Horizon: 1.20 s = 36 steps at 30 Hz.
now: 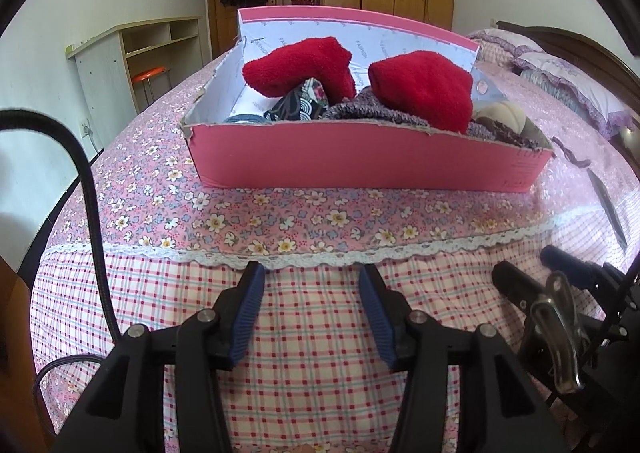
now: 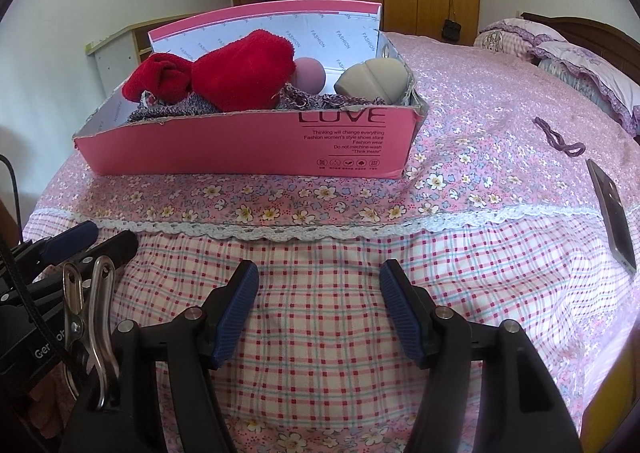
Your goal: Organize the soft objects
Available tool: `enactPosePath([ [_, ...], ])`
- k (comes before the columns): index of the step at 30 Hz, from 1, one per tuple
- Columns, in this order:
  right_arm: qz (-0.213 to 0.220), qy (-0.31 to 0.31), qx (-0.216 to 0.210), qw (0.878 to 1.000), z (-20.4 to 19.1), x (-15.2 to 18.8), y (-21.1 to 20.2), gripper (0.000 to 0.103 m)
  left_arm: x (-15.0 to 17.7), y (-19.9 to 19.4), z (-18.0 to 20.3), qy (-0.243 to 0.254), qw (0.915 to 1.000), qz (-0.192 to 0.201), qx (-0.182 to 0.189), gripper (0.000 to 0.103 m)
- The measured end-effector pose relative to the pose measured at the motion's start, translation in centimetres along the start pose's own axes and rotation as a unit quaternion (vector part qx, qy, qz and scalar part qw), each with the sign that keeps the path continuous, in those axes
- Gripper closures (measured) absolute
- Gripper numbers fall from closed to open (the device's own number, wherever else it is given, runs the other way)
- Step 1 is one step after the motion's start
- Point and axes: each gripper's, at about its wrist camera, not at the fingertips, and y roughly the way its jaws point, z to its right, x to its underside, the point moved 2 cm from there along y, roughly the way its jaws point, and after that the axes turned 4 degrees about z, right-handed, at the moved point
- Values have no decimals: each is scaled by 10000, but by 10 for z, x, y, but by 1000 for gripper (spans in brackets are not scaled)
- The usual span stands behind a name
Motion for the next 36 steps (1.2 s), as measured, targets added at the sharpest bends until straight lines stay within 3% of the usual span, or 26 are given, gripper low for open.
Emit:
enactPosePath([
  [36,5,14,-14,10000,0,0,0,37,0,-1,4,37,10000,7,-52,50],
])
